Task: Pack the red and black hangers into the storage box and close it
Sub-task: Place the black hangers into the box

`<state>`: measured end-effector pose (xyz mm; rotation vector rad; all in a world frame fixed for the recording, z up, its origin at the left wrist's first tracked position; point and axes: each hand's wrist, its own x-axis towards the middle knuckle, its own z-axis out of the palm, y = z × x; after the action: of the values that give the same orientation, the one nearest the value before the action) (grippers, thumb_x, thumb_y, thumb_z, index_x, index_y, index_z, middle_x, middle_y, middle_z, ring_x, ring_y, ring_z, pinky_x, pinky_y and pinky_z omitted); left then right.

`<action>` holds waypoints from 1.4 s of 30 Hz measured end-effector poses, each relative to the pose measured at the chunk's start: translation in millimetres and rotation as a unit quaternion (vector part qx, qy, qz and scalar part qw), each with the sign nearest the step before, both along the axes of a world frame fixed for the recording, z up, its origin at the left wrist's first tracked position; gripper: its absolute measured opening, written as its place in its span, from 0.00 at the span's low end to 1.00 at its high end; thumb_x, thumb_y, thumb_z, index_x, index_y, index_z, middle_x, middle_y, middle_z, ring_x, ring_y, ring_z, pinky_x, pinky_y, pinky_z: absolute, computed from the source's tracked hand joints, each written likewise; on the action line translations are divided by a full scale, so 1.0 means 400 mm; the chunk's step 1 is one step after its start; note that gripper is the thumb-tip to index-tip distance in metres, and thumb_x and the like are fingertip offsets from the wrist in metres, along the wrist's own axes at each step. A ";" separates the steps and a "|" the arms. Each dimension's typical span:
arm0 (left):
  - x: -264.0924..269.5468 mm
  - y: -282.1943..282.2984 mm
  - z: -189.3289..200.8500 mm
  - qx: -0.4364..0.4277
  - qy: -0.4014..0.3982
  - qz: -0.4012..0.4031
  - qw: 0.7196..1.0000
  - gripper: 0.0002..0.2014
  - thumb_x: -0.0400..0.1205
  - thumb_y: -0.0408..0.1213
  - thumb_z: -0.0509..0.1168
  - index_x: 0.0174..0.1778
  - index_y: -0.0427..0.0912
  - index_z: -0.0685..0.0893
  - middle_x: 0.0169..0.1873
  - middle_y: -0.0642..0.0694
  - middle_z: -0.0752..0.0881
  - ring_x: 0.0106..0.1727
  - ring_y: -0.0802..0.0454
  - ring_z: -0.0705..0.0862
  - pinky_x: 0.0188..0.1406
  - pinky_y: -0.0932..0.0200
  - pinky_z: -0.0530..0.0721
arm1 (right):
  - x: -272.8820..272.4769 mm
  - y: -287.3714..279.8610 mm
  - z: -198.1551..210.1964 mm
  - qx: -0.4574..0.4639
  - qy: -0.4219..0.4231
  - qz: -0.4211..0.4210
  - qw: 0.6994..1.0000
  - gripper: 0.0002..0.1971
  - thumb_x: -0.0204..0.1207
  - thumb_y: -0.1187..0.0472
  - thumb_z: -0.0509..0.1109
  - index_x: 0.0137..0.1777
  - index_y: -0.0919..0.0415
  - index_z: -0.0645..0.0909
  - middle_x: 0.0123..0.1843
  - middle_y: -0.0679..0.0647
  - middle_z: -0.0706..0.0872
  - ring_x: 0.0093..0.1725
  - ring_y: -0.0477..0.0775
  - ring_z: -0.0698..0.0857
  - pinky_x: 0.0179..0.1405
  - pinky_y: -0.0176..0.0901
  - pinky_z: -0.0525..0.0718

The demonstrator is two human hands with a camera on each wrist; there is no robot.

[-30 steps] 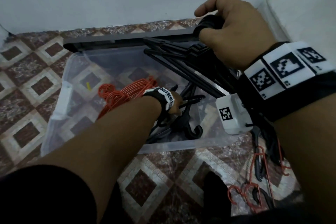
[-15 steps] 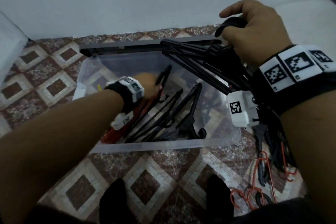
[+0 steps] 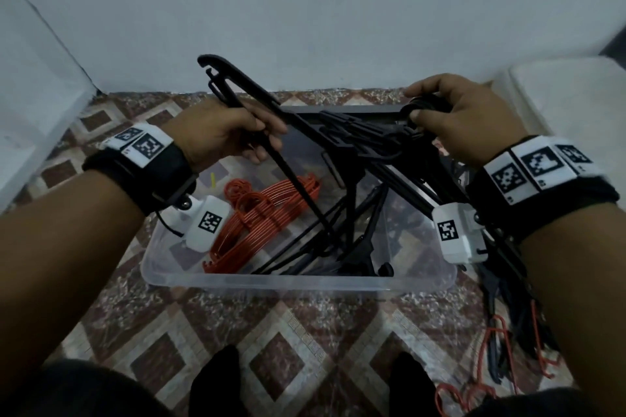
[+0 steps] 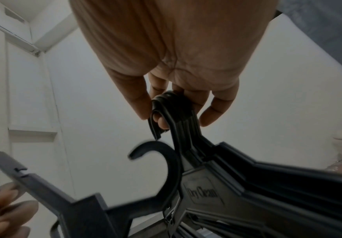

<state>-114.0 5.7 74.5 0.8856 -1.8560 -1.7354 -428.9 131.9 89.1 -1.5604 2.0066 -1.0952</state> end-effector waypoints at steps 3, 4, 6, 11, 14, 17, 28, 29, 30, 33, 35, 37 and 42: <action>-0.006 -0.003 -0.003 0.037 0.042 -0.009 0.998 0.21 0.82 0.26 0.52 0.45 0.38 0.92 0.40 0.35 0.89 0.36 0.41 0.84 0.38 0.55 0.86 | 0.007 0.000 0.002 -0.010 -0.030 0.014 0.999 0.07 0.81 0.58 0.72 0.55 0.46 0.85 0.48 0.48 0.89 0.43 0.41 0.87 0.43 0.28 0.84; -0.008 -0.005 -0.003 0.045 0.054 -0.008 0.997 0.20 0.81 0.27 0.52 0.44 0.38 0.92 0.40 0.35 0.89 0.36 0.41 0.84 0.38 0.56 0.86 | 0.009 -0.001 0.002 -0.017 -0.045 0.013 0.999 0.06 0.81 0.57 0.71 0.54 0.47 0.85 0.48 0.47 0.90 0.42 0.39 0.88 0.41 0.25 0.83; -0.011 -0.012 -0.003 0.050 0.074 -0.004 0.996 0.20 0.80 0.29 0.52 0.43 0.39 0.92 0.39 0.36 0.88 0.35 0.42 0.83 0.37 0.56 0.85 | 0.011 -0.004 0.001 -0.027 -0.075 0.014 0.997 0.04 0.82 0.55 0.70 0.52 0.46 0.86 0.47 0.47 0.91 0.40 0.38 0.88 0.41 0.29 0.83; -0.023 -0.011 -0.035 0.097 0.092 0.040 0.990 0.16 0.85 0.30 0.50 0.47 0.36 0.85 0.41 0.36 0.89 0.34 0.44 0.84 0.37 0.56 0.85 | 0.007 -0.012 -0.001 -0.033 -0.120 0.058 0.991 0.10 0.73 0.56 0.80 0.52 0.46 0.86 0.52 0.52 0.91 0.51 0.50 0.90 0.54 0.46 0.86; -0.040 -0.009 -0.075 0.161 0.067 0.083 0.981 0.14 0.88 0.38 0.52 0.49 0.39 0.82 0.47 0.35 0.89 0.37 0.46 0.86 0.39 0.57 0.87 | 0.013 -0.015 0.001 -0.022 -0.118 0.076 0.990 0.15 0.71 0.62 0.81 0.54 0.44 0.85 0.54 0.56 0.91 0.53 0.55 0.91 0.55 0.48 0.87; -0.057 -0.011 -0.128 0.229 -0.046 0.110 0.966 0.20 0.88 0.50 0.56 0.61 0.36 0.80 0.53 0.30 0.88 0.48 0.41 0.89 0.43 0.55 0.89 | 0.026 -0.017 0.000 -0.008 -0.093 0.088 0.992 0.14 0.74 0.62 0.79 0.55 0.45 0.84 0.52 0.55 0.91 0.50 0.52 0.91 0.47 0.38 0.85; -0.116 -0.002 -0.158 -0.263 -0.470 -0.063 0.840 0.25 0.82 0.62 0.61 0.32 0.45 0.81 0.26 0.47 0.84 0.28 0.49 0.81 0.28 0.59 0.76 | 0.066 -0.014 -0.007 0.022 0.041 0.094 0.994 0.13 0.76 0.55 0.77 0.60 0.47 0.82 0.50 0.47 0.89 0.47 0.47 0.89 0.51 0.42 0.87; -0.120 -0.003 -0.146 -0.326 -0.446 -0.040 0.833 0.23 0.81 0.62 0.61 0.31 0.47 0.79 0.27 0.48 0.81 0.30 0.50 0.79 0.27 0.59 0.72 | 0.067 -0.013 -0.009 0.026 0.048 0.098 0.994 0.13 0.77 0.55 0.77 0.59 0.46 0.82 0.50 0.46 0.89 0.47 0.45 0.89 0.48 0.38 0.86; -0.127 0.000 -0.135 -0.368 -0.407 -0.002 0.836 0.20 0.81 0.61 0.62 0.33 0.49 0.77 0.29 0.50 0.80 0.31 0.51 0.79 0.28 0.59 0.70 | 0.070 -0.013 -0.009 0.030 0.058 0.103 0.993 0.12 0.77 0.54 0.76 0.59 0.45 0.81 0.50 0.46 0.89 0.46 0.44 0.88 0.46 0.35 0.85; -0.145 0.014 -0.131 -0.438 -0.348 0.021 0.828 0.17 0.77 0.61 0.65 0.47 0.51 0.78 0.43 0.51 0.81 0.44 0.50 0.80 0.40 0.54 0.77 | 0.076 -0.014 -0.008 0.040 0.083 0.110 0.990 0.11 0.78 0.54 0.75 0.58 0.44 0.81 0.48 0.45 0.89 0.44 0.40 0.87 0.41 0.30 0.82; -0.153 0.028 -0.148 -0.467 -0.386 -0.010 0.795 0.22 0.77 0.60 0.66 0.59 0.49 0.77 0.54 0.46 0.80 0.56 0.43 0.79 0.55 0.48 0.80 | 0.078 -0.013 -0.006 0.035 0.086 0.105 0.990 0.10 0.79 0.53 0.74 0.58 0.44 0.81 0.47 0.42 0.88 0.45 0.38 0.86 0.41 0.28 0.80; -0.157 0.041 -0.160 -0.481 -0.377 0.036 0.790 0.20 0.77 0.55 0.67 0.58 0.47 0.76 0.54 0.43 0.78 0.57 0.40 0.78 0.56 0.46 0.79 | 0.077 -0.010 -0.006 0.028 0.075 0.098 0.992 0.10 0.80 0.53 0.73 0.59 0.45 0.81 0.48 0.42 0.87 0.46 0.42 0.87 0.45 0.34 0.83; -0.154 0.038 -0.156 -0.563 -0.319 0.112 0.754 0.30 0.73 0.58 0.67 0.66 0.45 0.74 0.61 0.42 0.76 0.61 0.41 0.75 0.62 0.43 0.75 | 0.077 -0.007 0.005 -0.007 0.030 0.097 0.995 0.09 0.80 0.52 0.73 0.58 0.45 0.81 0.48 0.46 0.90 0.45 0.45 0.89 0.52 0.49 0.88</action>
<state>-175.7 20.8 11.9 1.0925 -2.4990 0.0878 -398.2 129.1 90.9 -1.7729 1.8403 -1.0002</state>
